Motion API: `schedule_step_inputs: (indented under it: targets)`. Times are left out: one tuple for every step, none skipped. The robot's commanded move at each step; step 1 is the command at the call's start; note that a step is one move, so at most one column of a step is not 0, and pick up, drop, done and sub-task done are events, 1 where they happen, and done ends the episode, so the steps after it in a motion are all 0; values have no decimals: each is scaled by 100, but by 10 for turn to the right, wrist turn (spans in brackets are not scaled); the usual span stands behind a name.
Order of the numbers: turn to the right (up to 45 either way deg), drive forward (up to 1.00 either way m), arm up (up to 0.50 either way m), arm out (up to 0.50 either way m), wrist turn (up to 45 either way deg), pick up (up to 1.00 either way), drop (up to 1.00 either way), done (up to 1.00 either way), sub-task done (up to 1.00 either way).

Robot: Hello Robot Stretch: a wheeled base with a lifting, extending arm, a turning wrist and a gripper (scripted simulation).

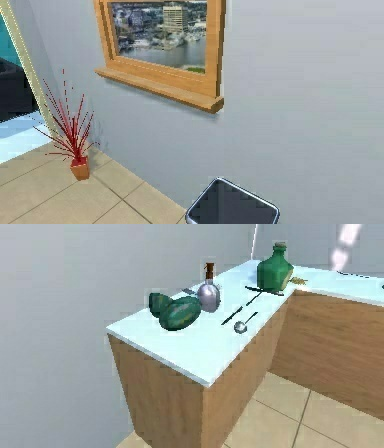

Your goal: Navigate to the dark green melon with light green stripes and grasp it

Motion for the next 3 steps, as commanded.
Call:
schedule_step_inputs:
  targets:
    - [0,0,50,0,0,0,0,0,0]
    - [0,0,38,0,0,0,0,0,0]
    - [0,0,0,48,0,0,0,0,0]
